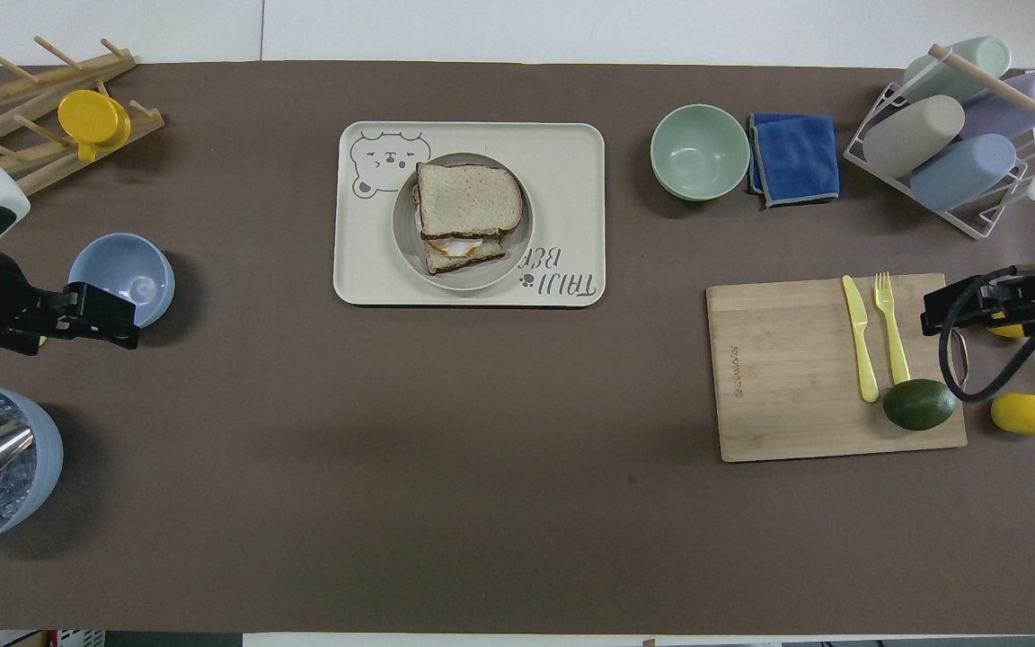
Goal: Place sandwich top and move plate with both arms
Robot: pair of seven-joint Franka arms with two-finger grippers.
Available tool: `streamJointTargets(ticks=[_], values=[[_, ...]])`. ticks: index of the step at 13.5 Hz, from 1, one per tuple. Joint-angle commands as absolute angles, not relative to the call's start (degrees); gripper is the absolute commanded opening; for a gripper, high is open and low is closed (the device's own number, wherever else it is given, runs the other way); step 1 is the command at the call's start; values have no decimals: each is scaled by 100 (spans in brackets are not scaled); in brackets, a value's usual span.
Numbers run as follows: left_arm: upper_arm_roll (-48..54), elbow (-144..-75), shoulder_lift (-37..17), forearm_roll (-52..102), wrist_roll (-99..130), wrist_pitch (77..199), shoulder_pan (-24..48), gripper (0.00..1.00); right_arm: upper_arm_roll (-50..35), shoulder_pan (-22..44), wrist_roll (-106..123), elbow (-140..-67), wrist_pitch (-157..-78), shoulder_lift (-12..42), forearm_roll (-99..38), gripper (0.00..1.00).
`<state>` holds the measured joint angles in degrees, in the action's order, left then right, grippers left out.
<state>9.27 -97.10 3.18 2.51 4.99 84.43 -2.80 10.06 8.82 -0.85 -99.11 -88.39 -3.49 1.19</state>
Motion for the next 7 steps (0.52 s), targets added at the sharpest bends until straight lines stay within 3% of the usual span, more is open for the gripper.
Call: streamJointTargets(ticks=[1,7], values=[[1011,-9721,360,211,413,8473,-422,100,993,861,-149,-9984,-8824,-439,-9,100],[1011,-9729,369,237,431,8481,-413,100,993,861,-149,-9984,-8824,-439,-9,100]])
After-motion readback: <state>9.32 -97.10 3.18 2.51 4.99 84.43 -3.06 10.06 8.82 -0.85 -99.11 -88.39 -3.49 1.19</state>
